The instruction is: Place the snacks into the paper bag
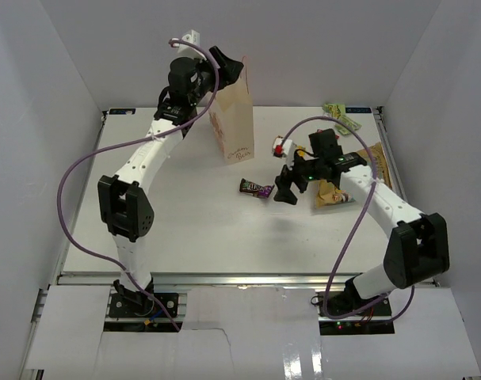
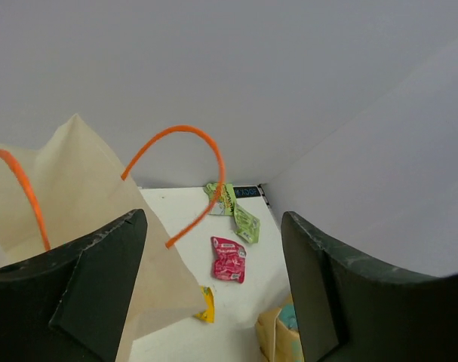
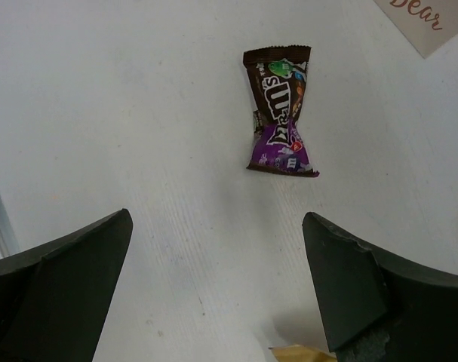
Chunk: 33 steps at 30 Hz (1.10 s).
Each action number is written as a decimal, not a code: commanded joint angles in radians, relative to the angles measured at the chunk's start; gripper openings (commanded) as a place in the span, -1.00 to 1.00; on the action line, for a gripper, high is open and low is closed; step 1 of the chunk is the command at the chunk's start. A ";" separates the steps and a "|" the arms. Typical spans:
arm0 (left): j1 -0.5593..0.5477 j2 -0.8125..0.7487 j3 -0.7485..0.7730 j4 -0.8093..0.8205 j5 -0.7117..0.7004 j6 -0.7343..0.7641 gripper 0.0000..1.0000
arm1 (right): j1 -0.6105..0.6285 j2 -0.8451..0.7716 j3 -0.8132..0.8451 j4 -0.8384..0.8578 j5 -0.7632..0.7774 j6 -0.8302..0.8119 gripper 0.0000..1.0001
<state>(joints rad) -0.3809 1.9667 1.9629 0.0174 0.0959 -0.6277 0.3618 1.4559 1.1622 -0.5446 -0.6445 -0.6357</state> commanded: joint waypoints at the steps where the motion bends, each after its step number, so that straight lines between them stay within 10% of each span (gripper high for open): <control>1: 0.000 -0.236 -0.014 0.000 0.083 0.095 0.65 | 0.158 0.078 0.057 0.201 0.358 0.204 1.00; 5: 0.005 -0.527 -0.395 -0.011 0.027 0.244 0.84 | 0.232 0.199 0.137 0.288 0.551 0.257 1.00; 15: 0.025 -1.226 -1.100 -0.344 -0.245 0.185 0.96 | 0.241 0.409 0.212 0.293 0.481 0.151 0.90; 23: 0.025 -1.526 -1.337 -0.427 -0.259 -0.029 0.96 | 0.241 0.471 0.197 0.294 0.377 0.059 0.63; 33: 0.025 -1.480 -1.322 -0.432 -0.226 -0.027 0.96 | 0.240 0.531 0.179 0.299 0.373 0.034 -0.03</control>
<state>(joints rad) -0.3588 0.4717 0.6086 -0.4133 -0.1448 -0.6411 0.5987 1.9850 1.3434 -0.2691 -0.2497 -0.5880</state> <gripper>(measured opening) 0.978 0.505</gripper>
